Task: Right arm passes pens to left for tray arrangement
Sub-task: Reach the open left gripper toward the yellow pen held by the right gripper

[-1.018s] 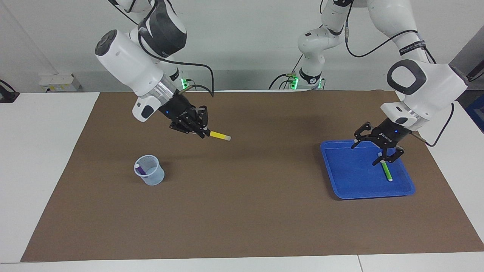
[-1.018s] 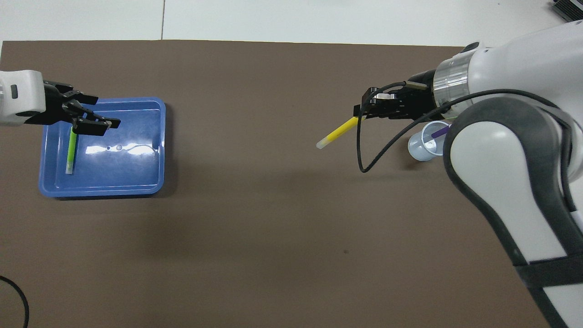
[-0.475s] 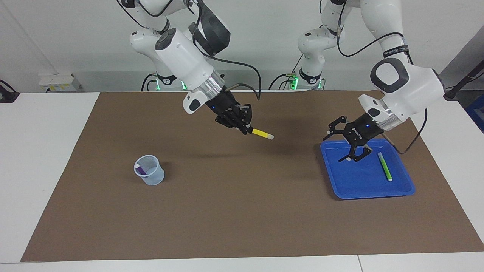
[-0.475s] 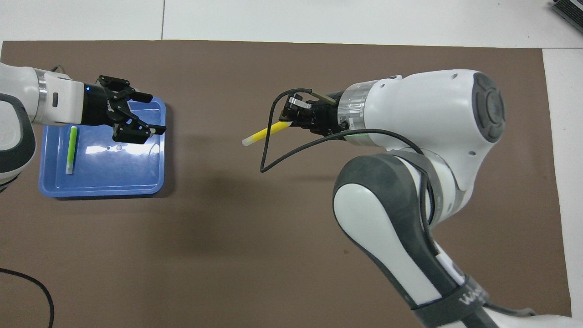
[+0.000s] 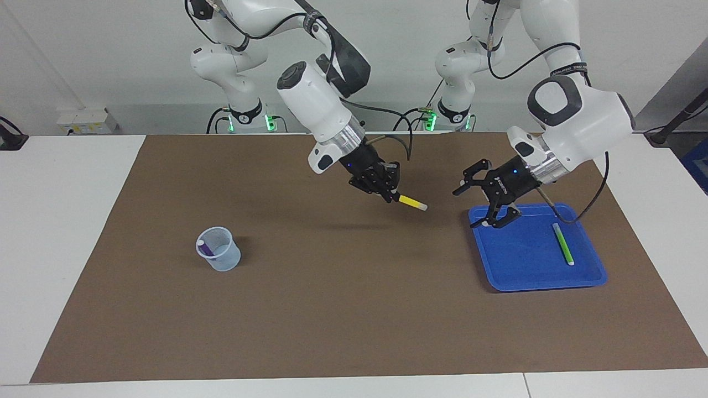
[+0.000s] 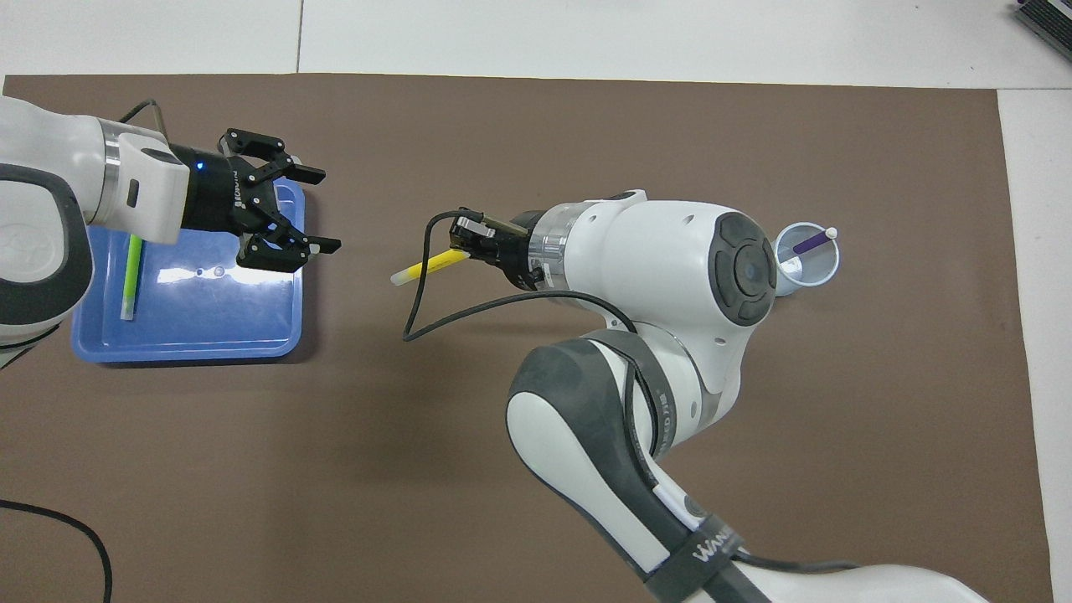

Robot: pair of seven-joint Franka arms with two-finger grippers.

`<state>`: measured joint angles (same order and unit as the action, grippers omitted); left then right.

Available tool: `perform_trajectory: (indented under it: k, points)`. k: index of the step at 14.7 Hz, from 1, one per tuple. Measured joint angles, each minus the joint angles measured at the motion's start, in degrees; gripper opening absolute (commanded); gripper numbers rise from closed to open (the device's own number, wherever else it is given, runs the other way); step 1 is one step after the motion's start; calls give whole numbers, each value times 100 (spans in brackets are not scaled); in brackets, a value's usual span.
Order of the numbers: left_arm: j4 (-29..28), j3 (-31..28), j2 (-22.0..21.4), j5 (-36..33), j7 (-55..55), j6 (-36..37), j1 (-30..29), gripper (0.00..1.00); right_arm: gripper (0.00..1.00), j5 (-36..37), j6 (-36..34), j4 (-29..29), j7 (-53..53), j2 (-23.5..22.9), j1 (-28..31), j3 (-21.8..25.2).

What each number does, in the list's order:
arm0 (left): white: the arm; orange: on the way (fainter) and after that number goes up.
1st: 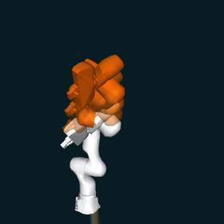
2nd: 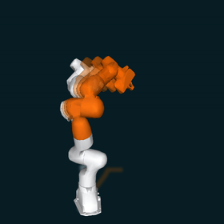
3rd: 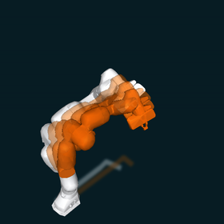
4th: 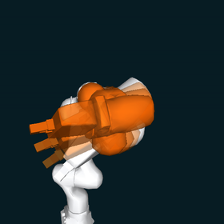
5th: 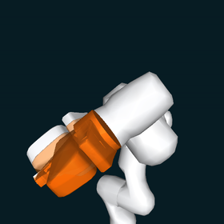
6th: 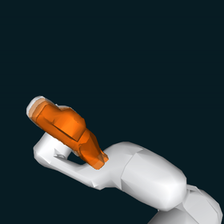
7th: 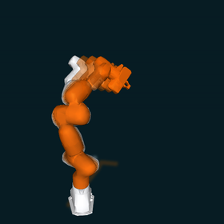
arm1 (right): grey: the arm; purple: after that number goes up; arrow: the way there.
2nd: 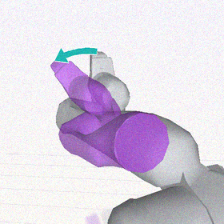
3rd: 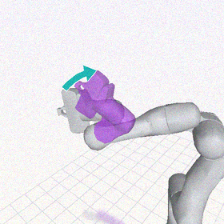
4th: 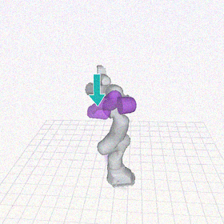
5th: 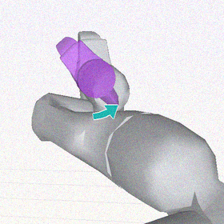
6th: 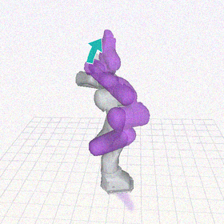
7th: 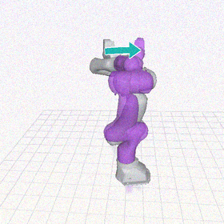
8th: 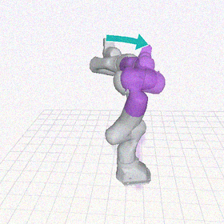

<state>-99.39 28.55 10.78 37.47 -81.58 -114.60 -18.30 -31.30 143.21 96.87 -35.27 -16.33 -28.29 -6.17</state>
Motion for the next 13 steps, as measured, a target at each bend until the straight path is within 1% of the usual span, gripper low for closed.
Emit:
perform_trajectory:
  k: [2, 5, 8, 13]
  points:
    - [0, 100, -40, 0, -372, -87, 63, 92, 9, 0, 0, -1, -16, 1, -7, 2]
    - [-20, 113, -41, 0, -897, -250, 342, 92, 9, 0, 0, -1, -25, 1, -6, 12]
    - [-156, 115, -57, -1, -1009, -269, 466, 92, 9, 0, 0, -1, -68, 1, -6, 12]
    - [-639, 116, -269, -1, -1061, -439, 557, 92, 9, 0, 0, -1, -70, 1, -6, 12]
